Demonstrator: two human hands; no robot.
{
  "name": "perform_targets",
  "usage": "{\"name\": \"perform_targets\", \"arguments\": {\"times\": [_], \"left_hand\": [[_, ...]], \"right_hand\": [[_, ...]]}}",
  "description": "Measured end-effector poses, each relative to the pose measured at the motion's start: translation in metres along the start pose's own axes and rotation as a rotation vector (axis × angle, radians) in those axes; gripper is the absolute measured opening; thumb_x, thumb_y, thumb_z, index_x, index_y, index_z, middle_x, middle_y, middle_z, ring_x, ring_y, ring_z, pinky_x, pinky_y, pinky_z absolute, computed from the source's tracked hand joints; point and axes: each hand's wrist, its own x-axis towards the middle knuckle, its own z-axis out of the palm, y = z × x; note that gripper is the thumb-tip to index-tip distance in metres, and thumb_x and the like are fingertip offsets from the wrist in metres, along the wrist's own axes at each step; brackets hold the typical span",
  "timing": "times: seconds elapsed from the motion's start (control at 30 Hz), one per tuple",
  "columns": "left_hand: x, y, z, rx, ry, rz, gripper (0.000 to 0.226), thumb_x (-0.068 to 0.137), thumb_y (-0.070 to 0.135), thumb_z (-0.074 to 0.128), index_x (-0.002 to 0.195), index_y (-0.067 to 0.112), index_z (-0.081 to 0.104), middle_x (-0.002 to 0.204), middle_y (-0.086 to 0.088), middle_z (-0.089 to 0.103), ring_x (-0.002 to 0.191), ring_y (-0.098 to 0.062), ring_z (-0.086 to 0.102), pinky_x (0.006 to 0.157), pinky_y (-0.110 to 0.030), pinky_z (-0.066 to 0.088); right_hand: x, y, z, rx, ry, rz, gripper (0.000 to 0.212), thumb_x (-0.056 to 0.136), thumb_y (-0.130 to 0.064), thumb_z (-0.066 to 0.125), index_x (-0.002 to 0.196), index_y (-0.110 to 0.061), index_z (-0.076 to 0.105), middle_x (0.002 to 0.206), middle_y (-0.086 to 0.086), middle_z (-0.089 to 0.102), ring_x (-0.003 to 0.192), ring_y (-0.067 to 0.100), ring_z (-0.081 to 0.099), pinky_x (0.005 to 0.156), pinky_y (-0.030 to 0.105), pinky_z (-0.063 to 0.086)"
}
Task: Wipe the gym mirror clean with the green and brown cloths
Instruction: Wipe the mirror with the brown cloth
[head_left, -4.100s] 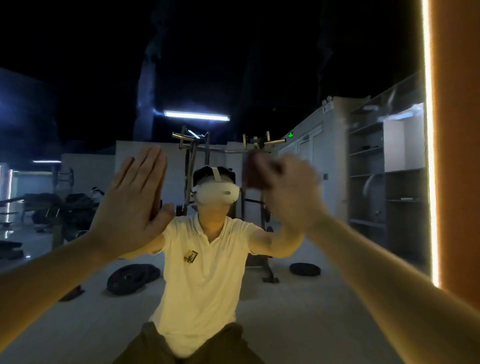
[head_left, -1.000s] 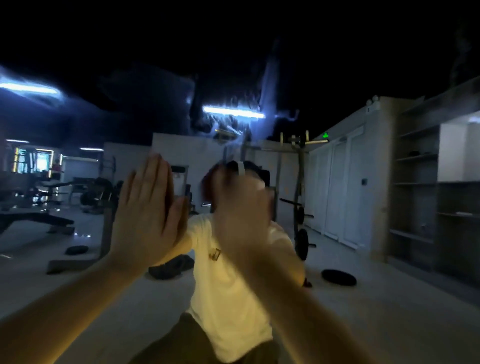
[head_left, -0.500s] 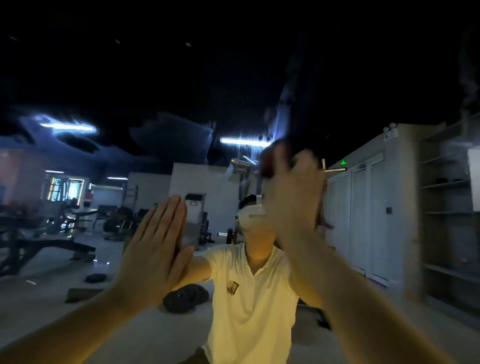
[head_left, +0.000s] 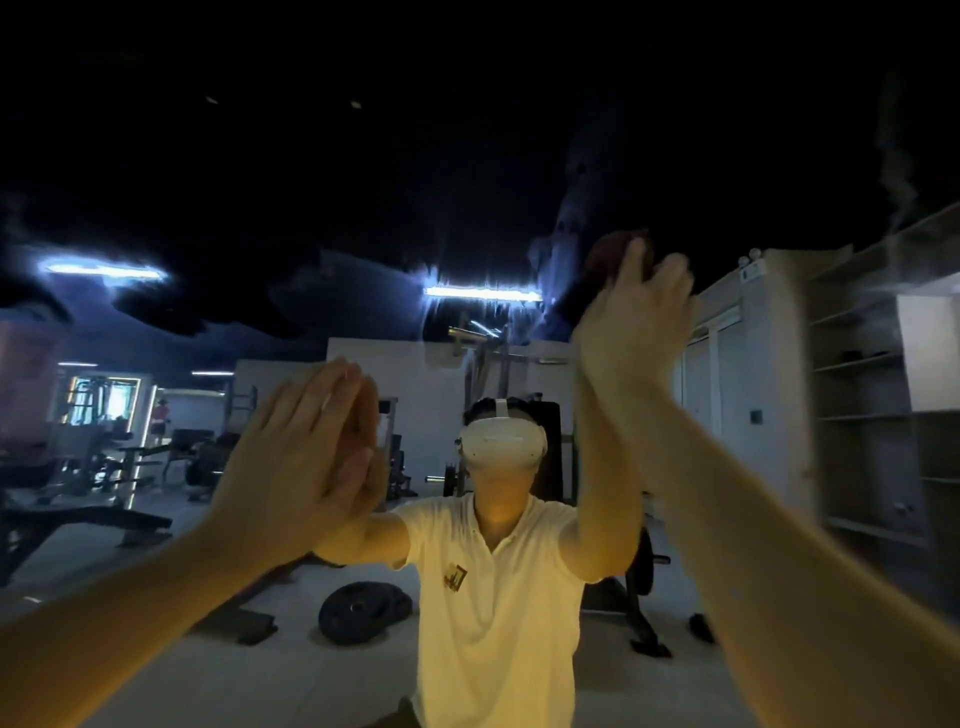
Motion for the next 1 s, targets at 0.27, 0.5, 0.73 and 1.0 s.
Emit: {"name": "perform_targets", "arguments": {"times": [0.27,0.5,0.73,1.0], "left_hand": [[0.050,-0.036,0.003,0.044,0.125,0.036,0.066,0.103,0.035,0.025,0.158,-0.001,0.031,0.167,-0.021,0.025,0.155,-0.035,0.023,0.128,-0.048,0.013],[0.053,-0.056,0.031,0.027,0.144,0.029,0.074,0.108,0.051,0.014,0.162,-0.001,0.016,0.170,-0.020,0.014,0.159,-0.032,0.012,0.127,-0.055,0.016],[0.056,-0.065,0.028,-0.133,0.227,0.060,0.063,0.107,0.038,0.027,0.159,0.002,0.031,0.166,-0.017,0.029,0.155,-0.029,0.026,0.125,-0.048,0.019],[0.073,-0.058,0.025,-0.122,0.271,0.027,0.063,0.107,0.038,0.026,0.159,0.001,0.029,0.168,-0.018,0.025,0.157,-0.027,0.019,0.129,-0.047,0.011]], "right_hand": [[-0.122,-0.084,0.000,0.158,-0.269,-0.936,0.047,0.095,-0.026,0.057,0.140,-0.019,0.047,0.119,0.009,0.056,0.105,0.029,0.059,0.090,0.048,0.054],[0.024,0.040,0.001,-0.153,0.113,0.001,0.049,0.104,-0.026,0.046,0.147,-0.003,0.045,0.123,0.028,0.051,0.110,0.043,0.052,0.092,0.048,0.041],[-0.058,-0.119,0.022,0.020,-0.022,-0.172,0.057,0.096,-0.029,0.056,0.145,-0.006,0.038,0.122,0.017,0.053,0.105,0.029,0.055,0.093,0.044,0.050],[-0.027,-0.077,0.006,-0.128,-0.081,-0.563,0.044,0.096,-0.033,0.064,0.134,-0.016,0.050,0.107,0.010,0.060,0.082,0.022,0.058,0.070,0.035,0.048]]}}
